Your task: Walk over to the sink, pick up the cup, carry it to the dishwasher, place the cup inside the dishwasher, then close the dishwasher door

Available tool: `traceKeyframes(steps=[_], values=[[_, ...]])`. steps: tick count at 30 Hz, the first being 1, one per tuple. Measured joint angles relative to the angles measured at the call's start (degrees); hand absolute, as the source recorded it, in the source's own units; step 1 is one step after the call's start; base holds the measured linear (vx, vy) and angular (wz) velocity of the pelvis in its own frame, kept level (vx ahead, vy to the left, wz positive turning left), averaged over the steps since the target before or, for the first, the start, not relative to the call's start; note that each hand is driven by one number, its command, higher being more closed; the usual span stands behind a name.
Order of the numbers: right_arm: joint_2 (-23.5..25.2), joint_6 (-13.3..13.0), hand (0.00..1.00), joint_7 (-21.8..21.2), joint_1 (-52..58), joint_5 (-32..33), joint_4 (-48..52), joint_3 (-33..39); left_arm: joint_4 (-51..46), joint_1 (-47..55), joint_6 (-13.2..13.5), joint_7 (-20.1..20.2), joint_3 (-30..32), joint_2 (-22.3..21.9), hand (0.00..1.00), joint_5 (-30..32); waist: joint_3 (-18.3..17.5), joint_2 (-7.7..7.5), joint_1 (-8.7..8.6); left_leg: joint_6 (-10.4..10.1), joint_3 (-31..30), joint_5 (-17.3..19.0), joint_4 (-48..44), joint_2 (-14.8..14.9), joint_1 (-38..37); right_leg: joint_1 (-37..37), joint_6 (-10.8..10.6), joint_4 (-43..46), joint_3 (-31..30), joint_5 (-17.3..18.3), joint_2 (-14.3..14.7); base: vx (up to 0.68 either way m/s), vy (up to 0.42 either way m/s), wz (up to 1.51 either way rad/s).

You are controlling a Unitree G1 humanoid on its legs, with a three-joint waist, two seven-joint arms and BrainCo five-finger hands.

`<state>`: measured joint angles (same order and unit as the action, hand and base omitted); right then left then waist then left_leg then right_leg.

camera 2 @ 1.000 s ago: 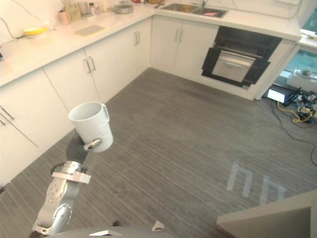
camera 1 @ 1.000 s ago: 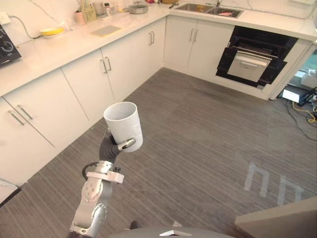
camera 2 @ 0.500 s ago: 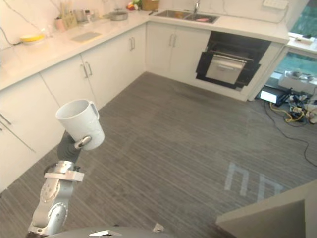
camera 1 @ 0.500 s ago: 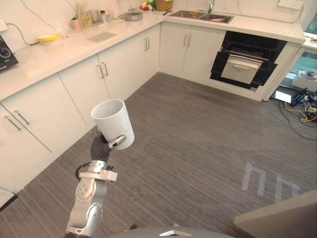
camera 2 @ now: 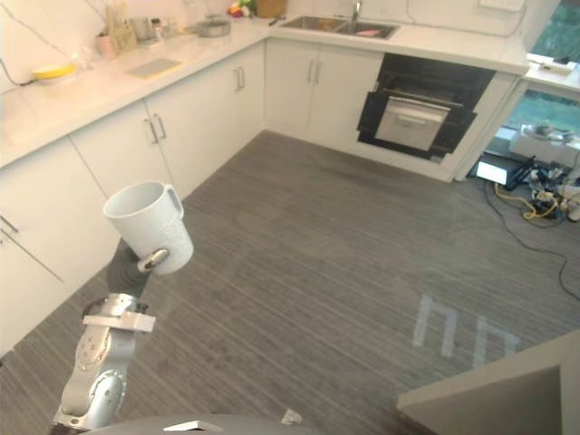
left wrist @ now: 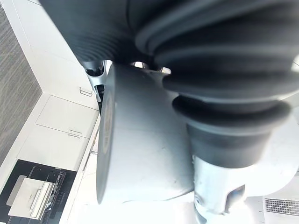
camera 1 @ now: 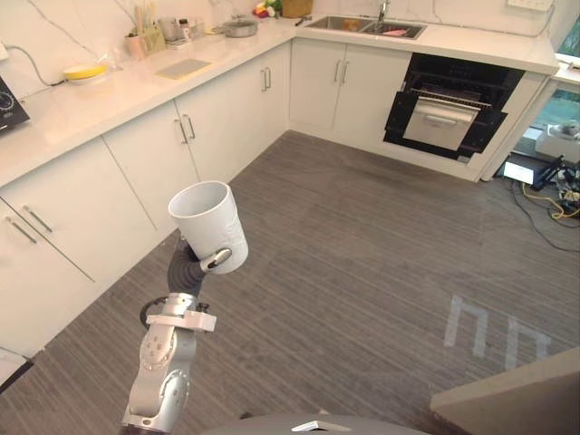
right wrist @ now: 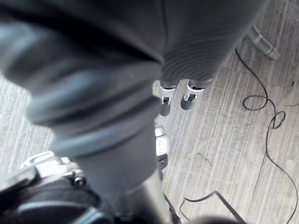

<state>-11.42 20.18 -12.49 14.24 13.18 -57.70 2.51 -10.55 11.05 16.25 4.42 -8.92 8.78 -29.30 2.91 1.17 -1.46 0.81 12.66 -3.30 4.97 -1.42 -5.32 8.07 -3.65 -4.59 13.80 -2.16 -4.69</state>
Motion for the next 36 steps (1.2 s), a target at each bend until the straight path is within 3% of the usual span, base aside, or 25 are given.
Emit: traceKeyframes(steps=[4,5,6,9,12,13,15,16,18,20,23,26,28,29,30,32,33,34,36], values=[[-0.02,-0.06,0.0,0.05,-0.06,0.13,-0.12,0.13,-0.02,0.08,-0.18,0.02,-0.03,-0.33,1.0,-0.48,0.2,0.07,0.25,-0.44,1.28,2.69,-3.78,0.78,0.99,-0.7,0.45,2.0,-1.05,1.25,-0.07,-0.01,-0.012,-0.14],[-0.09,-0.09,0.0,0.06,-0.08,0.22,-0.16,0.17,-0.04,0.32,-0.19,0.03,-0.07,-0.66,1.0,-0.59,0.31,0.28,0.63,-0.8,1.9,5.78,-9.19,1.74,3.16,-1.58,0.28,3.73,-1.91,2.38,0.04,-0.05,-0.036,-0.35],[-0.55,-0.18,0.0,-0.19,-0.1,0.56,-0.14,0.16,-0.2,0.91,-0.19,0.14,-0.14,-1.25,1.0,-0.73,0.68,1.57,0.9,-1.33,2.57,10.07,-16.62,3.85,6.45,-2.36,0.54,6.5,-2.53,3.93,0.79,-0.04,-0.041,-0.38],[-1.26,-0.24,0.0,-1.28,-0.04,0.96,-0.1,-0.18,-0.28,2.38,-0.21,1.28,-0.18,-2.14,1.0,-0.85,1.41,3.0,0.87,-2.19,3.12,15.26,-26.11,7.51,8.8,-3.31,1.16,11.23,-3.83,6.91,2.16,0.01,-0.026,-0.24],[-1.24,-0.36,0.0,-1.31,-0.18,0.94,0.3,-0.02,-0.27,2.15,-0.18,2.91,0.23,-2.29,1.0,-0.85,1.82,2.6,0.99,-2.31,2.92,15.1,-27.63,8.04,9.23,-4.05,1.55,13.83,-3.85,8.82,1.84,0.04,-0.013,0.06],[-1.2,-0.32,0.0,-1.3,-0.56,0.89,0.32,0.04,-0.29,2.11,-0.19,3.69,0.9,-2.8,1.0,-0.84,2.86,2.39,1.27,-3.75,2.98,14.79,-31.19,8.26,11.03,-3.6,1.67,13.57,-4.01,8.9,1.23,0.03,0.008,0.09],[-1.19,-0.3,0.0,-1.28,-1.03,0.85,0.32,0.2,-0.28,2.26,-0.23,4.83,2.17,-4.01,1.0,-0.85,4.6,1.86,1.54,-3.62,1.97,15.66,-29.38,7.22,13.35,-1.99,1.2,13.0,-3.75,9.2,-0.71,0.03,0.036,0.1],[-1.22,-0.3,0.0,-1.28,-0.99,0.79,0.29,0.25,-0.33,2.46,-0.24,5.0,2.34,-4.34,1.0,-0.85,4.66,1.82,1.7,-3.85,0.79,14.61,-26.97,6.68,13.85,-1.76,0.97,12.83,-3.65,9.35,-1.19,0.06,0.095,0.07],[-1.45,-0.3,0.0,-1.39,-0.36,0.34,0.22,0.09,-2.14,4.91,-0.25,5.48,2.39,-5.37,1.0,-0.84,4.68,2.28,2.69,-6.3,-4.21,6.88,-19.41,5.81,13.89,0.69,0.47,10.26,-5.33,9.66,-1.46,0.17,0.174,-0.16],[-1.57,-0.3,0.0,-1.12,-0.25,0.27,0.19,0.0,-2.21,5.64,-0.22,5.64,2.7,-5.66,1.0,-0.86,4.58,2.6,4.16,-4.9,-5.05,7.38,-21.06,4.33,13.4,1.56,-0.82,10.31,-7.82,9.83,-1.3,0.28,0.231,-0.32],[-0.23,-0.36,0.0,-0.59,-0.24,0.29,-0.57,0.92,-2.11,5.78,-0.61,5.74,3.78,-5.46,1.0,-0.94,4.29,1.21,4.15,-0.49,-4.34,11.29,-28.08,2.77,14.64,1.48,-2.87,12.79,-10.02,12.74,-3.39,0.27,0.223,-0.15],[0.01,-0.69,0.0,0.64,0.56,0.45,-1.88,1.13,-2.17,4.96,-1.71,6.05,3.53,-5.15,1.0,-0.94,1.39,0.12,4.22,1.43,-2.71,16.01,-30.81,0.5,14.65,1.67,-4.79,16.0,-10.43,15.55,-6.14,0.31,0.177,-0.15],[1.2,-1.54,0.0,1.22,0.76,1.24,-1.79,3.13,-2.11,4.09,-2.73,6.16,3.56,-4.63,1.0,-0.97,0.81,0.13,4.12,3.2,-1.74,17.7,-30.21,0.29,12.81,-4.17,-5.56,35.09,-10.75,18.21,-6.61,0.27,0.115,-0.11],[2.02,-1.81,0.0,1.45,0.83,2.03,-1.84,4.7,-2.51,4.1,-3.41,6.42,3.57,-3.66,1.0,-0.98,0.68,-0.79,3.95,3.84,-1.61,18.69,-29.38,-0.8,10.23,-7.27,-5.97,47.77,-9.93,14.46,-7.45,0.32,0.108,-0.11],[2.48,-1.87,0.0,1.66,0.95,2.29,-1.86,4.8,-2.73,4.2,-3.91,6.89,2.7,-2.82,1.0,-0.97,0.46,-1.81,3.72,3.78,-1.5,19.12,-27.21,-2.2,7.39,-8.73,-5.1,52.75,-7.79,10.55,-9.83,0.34,0.098,-0.08],[1.99,-2.73,0.0,1.76,1.1,2.38,-1.79,5.0,-2.87,4.19,-4.04,6.98,1.41,-2.09,1.0,-0.76,-0.17,-0.84,3.16,4.38,-1.79,18.73,-23.11,-2.88,3.8,-12.2,-1.12,59.1,-6.76,4.29,-11.28,0.36,0.073,-0.01],[2.18,-3.48,0.0,1.73,0.89,2.42,-1.55,5.22,-3.6,4.03,-4.06,6.4,0.55,-1.97,1.0,-0.32,-0.31,-0.97,2.52,5.25,-2.15,18.16,-20.22,-3.12,1.1,-15.11,0.55,63.24,-6.29,7.18,-11.26,0.46,0.041,0.14],[2.8,-4.32,0.0,1.73,0.8,2.9,-1.38,6.37,-3.74,3.38,-4.14,5.31,-0.2,-1.99,1.0,-0.14,-0.12,-0.68,1.46,4.86,-3.27,17.78,-18.11,-3.14,-0.87,-18.09,1.0,65.1,-4.29,11.87,-10.46,0.35,-0.017,0.21],[3.85,-5.41,0.0,1.81,0.8,3.47,-0.53,8.16,-3.71,1.57,-4.74,4.38,-0.93,-2.06,1.0,-0.1,0.55,-0.62,-0.16,4.37,-4.5,17.29,-14.91,-2.22,-4.6,-22.26,1.82,63.59,-1.63,16.94,-8.09,0.07,-0.154,0.42]])
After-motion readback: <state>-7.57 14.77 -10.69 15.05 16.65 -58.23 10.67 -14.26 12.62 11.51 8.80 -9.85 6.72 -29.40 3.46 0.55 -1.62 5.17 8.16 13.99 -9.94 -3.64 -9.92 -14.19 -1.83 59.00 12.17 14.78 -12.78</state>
